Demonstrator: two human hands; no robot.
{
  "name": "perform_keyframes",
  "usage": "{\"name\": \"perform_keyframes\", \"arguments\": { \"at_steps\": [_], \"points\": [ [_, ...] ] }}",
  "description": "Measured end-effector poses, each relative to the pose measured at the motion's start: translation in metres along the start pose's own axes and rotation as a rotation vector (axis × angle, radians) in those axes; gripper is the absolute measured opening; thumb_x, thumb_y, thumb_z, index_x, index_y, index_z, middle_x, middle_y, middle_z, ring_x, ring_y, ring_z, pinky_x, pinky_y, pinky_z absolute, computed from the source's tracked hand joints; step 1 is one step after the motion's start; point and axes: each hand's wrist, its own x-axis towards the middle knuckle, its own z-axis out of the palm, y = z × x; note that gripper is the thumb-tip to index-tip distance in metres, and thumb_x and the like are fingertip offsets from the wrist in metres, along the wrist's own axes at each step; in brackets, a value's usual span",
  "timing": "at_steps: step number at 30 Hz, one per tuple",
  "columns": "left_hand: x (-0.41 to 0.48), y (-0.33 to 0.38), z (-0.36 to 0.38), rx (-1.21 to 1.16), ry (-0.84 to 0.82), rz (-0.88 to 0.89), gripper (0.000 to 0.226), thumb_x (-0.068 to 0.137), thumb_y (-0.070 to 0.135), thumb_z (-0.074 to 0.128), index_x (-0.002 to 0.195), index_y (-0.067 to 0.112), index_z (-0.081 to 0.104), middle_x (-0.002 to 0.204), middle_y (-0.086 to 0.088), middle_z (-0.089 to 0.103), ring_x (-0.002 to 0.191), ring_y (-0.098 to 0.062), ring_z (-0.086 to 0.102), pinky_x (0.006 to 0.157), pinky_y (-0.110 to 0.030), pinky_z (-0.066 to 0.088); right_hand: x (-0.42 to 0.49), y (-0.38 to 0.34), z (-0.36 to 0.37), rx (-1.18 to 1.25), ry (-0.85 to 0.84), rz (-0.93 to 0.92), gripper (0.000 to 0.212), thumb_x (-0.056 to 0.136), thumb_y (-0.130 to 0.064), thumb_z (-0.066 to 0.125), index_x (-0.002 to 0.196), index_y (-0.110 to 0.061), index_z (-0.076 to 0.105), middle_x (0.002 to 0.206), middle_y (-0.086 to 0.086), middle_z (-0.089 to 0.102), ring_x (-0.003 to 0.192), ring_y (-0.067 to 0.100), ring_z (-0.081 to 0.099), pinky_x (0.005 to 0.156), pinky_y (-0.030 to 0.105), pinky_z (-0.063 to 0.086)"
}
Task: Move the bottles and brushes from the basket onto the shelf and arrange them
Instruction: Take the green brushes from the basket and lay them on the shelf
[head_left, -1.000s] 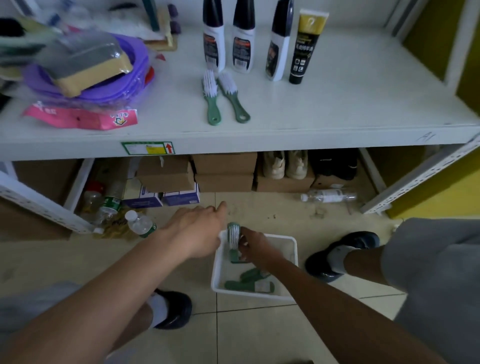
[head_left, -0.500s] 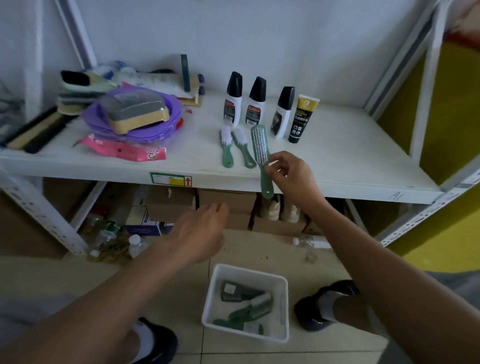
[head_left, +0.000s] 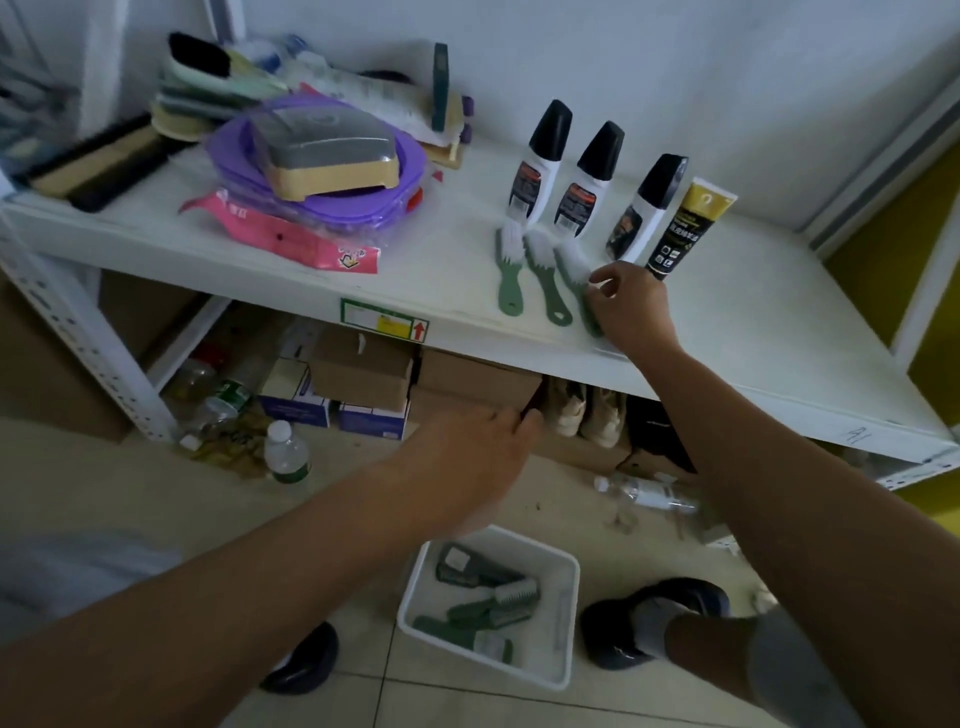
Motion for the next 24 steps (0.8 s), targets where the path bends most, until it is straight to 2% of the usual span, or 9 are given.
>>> {"name": "perform_keyframes", "arguments": {
  "at_steps": [3, 6, 9, 13, 16, 18, 20, 22, 24],
  "points": [
    [-0.002, 0.000, -0.001, -0.017, 0.017, 0.028, 0.070, 0.097, 0.026, 0.058, 0.152, 0.013, 0.018, 0.132, -0.004, 0.054, 0.108, -0.021, 0.059, 0.078, -0.035, 0.050, -0.008, -0.001, -0.002, 0.007, -0.003, -0.018, 0.027, 0.093, -0.022, 0.063, 0.119, -0.015, 0.064, 0.078, -0.007, 0.061, 0.064, 0.000, 0.053, 0.052, 0.012, 0.035],
    [-0.001, 0.001, -0.008, -0.095, 0.026, 0.003, 0.062, 0.098, 0.027, 0.055, 0.150, 0.016, 0.024, 0.128, -0.001, 0.055, 0.107, -0.018, 0.057, 0.074, -0.029, 0.042, -0.022, -0.003, -0.013, 0.046, -0.011, -0.014, 0.030, 0.091, -0.020, 0.061, 0.120, -0.018, 0.062, 0.093, -0.001, 0.064, 0.074, 0.007, 0.059, 0.056, 0.019, 0.045],
    [-0.006, 0.000, -0.014, -0.142, 0.010, -0.027, 0.053, 0.096, 0.026, 0.055, 0.144, 0.017, 0.033, 0.123, 0.001, 0.057, 0.100, -0.017, 0.057, 0.079, -0.034, 0.052, -0.042, -0.004, -0.024, 0.028, -0.031, -0.078, 0.028, 0.088, -0.019, 0.060, 0.116, -0.019, 0.062, 0.099, 0.000, 0.063, 0.081, 0.016, 0.062, 0.062, 0.031, 0.054],
    [-0.014, -0.001, -0.013, -0.161, -0.063, -0.079, 0.044, 0.096, 0.026, 0.055, 0.136, 0.018, 0.038, 0.117, 0.002, 0.057, 0.090, -0.016, 0.056, 0.067, -0.034, 0.047, -0.081, -0.004, -0.033, -0.109, -0.021, -0.345, 0.019, 0.082, -0.018, 0.062, 0.101, -0.018, 0.059, 0.086, -0.005, 0.052, 0.075, 0.011, 0.049, 0.060, 0.027, 0.040],
    [-0.021, 0.003, -0.006, -0.175, -0.142, -0.113, 0.031, 0.095, 0.022, 0.053, 0.124, 0.020, 0.040, 0.111, 0.001, 0.055, 0.079, -0.015, 0.049, 0.062, -0.035, 0.040, -0.120, 0.004, -0.020, -0.212, -0.117, -0.512, 0.019, 0.079, -0.018, 0.061, 0.098, -0.019, 0.058, 0.085, -0.003, 0.053, 0.080, 0.018, 0.051, 0.059, 0.032, 0.045],
    [-0.025, 0.006, -0.001, -0.151, -0.191, -0.121, 0.024, 0.094, 0.018, 0.052, 0.114, 0.021, 0.039, 0.099, 0.003, 0.049, 0.074, -0.015, 0.045, 0.061, -0.037, 0.040, -0.142, 0.015, -0.005, -0.324, -0.203, -0.603, 0.020, 0.079, -0.021, 0.060, 0.098, -0.019, 0.058, 0.091, -0.001, 0.058, 0.087, 0.022, 0.056, 0.060, 0.032, 0.048],
    [-0.028, 0.008, 0.003, -0.137, -0.216, -0.116, 0.031, 0.094, 0.018, 0.052, 0.121, 0.021, 0.037, 0.096, 0.004, 0.045, 0.080, -0.016, 0.048, 0.057, -0.035, 0.034, -0.162, 0.025, 0.011, -0.402, -0.362, -0.598, 0.018, 0.084, -0.026, 0.057, 0.102, -0.023, 0.058, 0.098, -0.002, 0.062, 0.092, 0.021, 0.060, 0.063, 0.032, 0.049],
    [-0.027, 0.007, 0.007, -0.127, -0.224, -0.117, 0.043, 0.095, 0.019, 0.051, 0.133, 0.021, 0.031, 0.104, 0.003, 0.049, 0.085, -0.016, 0.051, 0.052, -0.031, 0.027, -0.177, 0.036, 0.031, -0.452, -0.543, -0.529, 0.019, 0.089, -0.031, 0.058, 0.107, -0.026, 0.057, 0.104, -0.004, 0.063, 0.094, 0.020, 0.061, 0.066, 0.032, 0.051],
    [-0.026, 0.007, 0.012, -0.110, -0.226, -0.118, 0.050, 0.096, 0.020, 0.053, 0.138, 0.021, 0.027, 0.106, 0.004, 0.050, 0.080, -0.014, 0.053, 0.048, -0.027, 0.024, -0.188, 0.050, 0.055, -0.461, -0.672, -0.458, 0.020, 0.089, -0.032, 0.058, 0.108, -0.028, 0.059, 0.109, -0.004, 0.064, 0.097, 0.020, 0.062, 0.069, 0.032, 0.046]
  ]
}}
